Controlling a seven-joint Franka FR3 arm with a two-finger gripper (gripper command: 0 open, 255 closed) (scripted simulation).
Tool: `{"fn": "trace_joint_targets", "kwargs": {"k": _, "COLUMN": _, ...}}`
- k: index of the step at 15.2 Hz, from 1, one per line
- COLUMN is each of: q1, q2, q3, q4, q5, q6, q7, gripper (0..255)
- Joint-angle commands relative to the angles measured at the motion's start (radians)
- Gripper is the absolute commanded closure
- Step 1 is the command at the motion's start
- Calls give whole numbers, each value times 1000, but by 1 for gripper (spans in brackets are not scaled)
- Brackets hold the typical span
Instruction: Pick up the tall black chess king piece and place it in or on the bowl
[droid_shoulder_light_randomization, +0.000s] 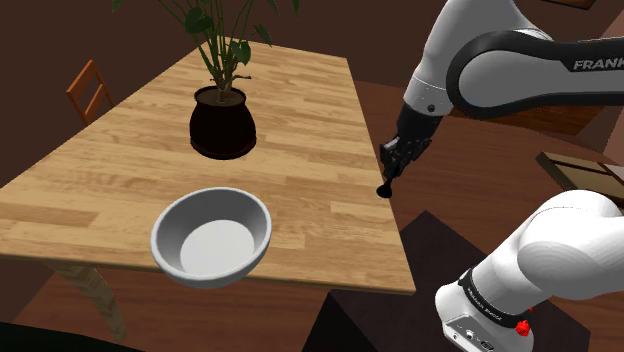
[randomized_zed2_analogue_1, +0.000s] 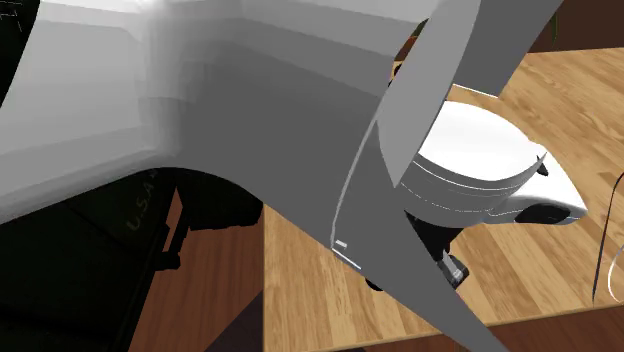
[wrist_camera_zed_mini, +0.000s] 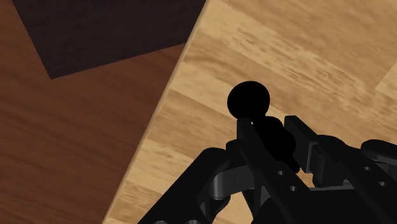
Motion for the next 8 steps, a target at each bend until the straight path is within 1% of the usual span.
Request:
{"fn": "trace_joint_targets", "kwargs": {"k": 1, "q1": -1, "q2": -9, "q3": -4, "q4": 22, "q5": -4, "q6": -31, "q7": 1, "gripper": 255}}
{"fn": "trace_joint_targets", "kwargs": {"k": 8, "q1": -7, "q2": -23, "q3": -18, "q4": 108, "q5": -16, "q6": -131, "q7": 1, "gripper": 255}}
